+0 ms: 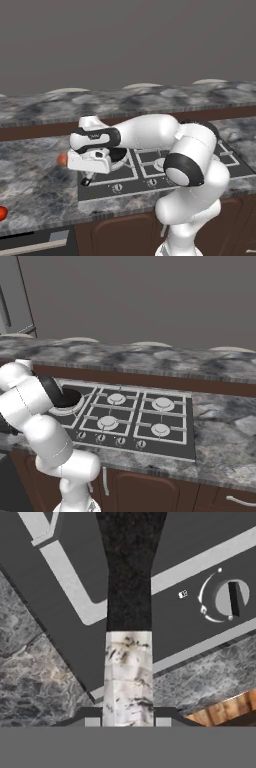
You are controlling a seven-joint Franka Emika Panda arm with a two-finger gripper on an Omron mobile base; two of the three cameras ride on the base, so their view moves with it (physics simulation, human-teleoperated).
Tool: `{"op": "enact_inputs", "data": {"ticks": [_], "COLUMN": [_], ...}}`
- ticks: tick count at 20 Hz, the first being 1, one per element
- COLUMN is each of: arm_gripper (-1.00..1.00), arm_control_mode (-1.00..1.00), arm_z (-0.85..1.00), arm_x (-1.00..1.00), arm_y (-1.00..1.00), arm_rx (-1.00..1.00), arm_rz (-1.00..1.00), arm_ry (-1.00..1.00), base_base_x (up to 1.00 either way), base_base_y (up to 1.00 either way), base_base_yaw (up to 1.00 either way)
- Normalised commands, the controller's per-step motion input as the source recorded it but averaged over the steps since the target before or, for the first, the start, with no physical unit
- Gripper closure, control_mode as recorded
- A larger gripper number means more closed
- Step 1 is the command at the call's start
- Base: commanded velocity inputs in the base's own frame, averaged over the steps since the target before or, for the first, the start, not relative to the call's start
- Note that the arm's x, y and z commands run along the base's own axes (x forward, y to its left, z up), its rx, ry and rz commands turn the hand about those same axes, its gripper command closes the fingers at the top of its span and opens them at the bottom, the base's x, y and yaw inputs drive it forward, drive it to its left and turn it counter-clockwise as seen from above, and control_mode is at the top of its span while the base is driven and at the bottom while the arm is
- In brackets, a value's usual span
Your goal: Place the pan on the front left burner on the stove. Then place the tomato and the onion in the pan and turn on the front left burner.
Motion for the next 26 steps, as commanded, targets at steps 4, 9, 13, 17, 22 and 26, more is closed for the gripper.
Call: {"op": "enact_inputs", "data": {"ticks": [4,9,13,17,22,26], "arm_gripper": [1.00,1.00,-1.00,-1.00,-1.00,-1.00], "arm_control_mode": [-1.00,-1.00,-1.00,-1.00,-1.00,-1.00], "arm_z": [-0.30,-0.29,-0.09,0.00,0.11,0.68], "arm_x": [0.02,0.07,0.06,0.00,0.00,-0.05], "arm_y": [0.00,0.00,0.00,-0.01,-0.01,0.00], "arm_rx": [0.00,0.00,0.00,0.00,0.00,0.00], "arm_rz": [-0.01,0.00,0.00,0.00,0.00,0.00], "arm_ry": [0.00,0.00,0.00,0.00,-0.03,-0.15], "base_base_x": [0.00,0.00,0.00,0.00,0.00,0.00], "base_base_y": [0.00,0.00,0.00,0.00,0.00,0.00], "base_base_yaw": [0.00,0.00,0.00,0.00,0.00,0.00]}}
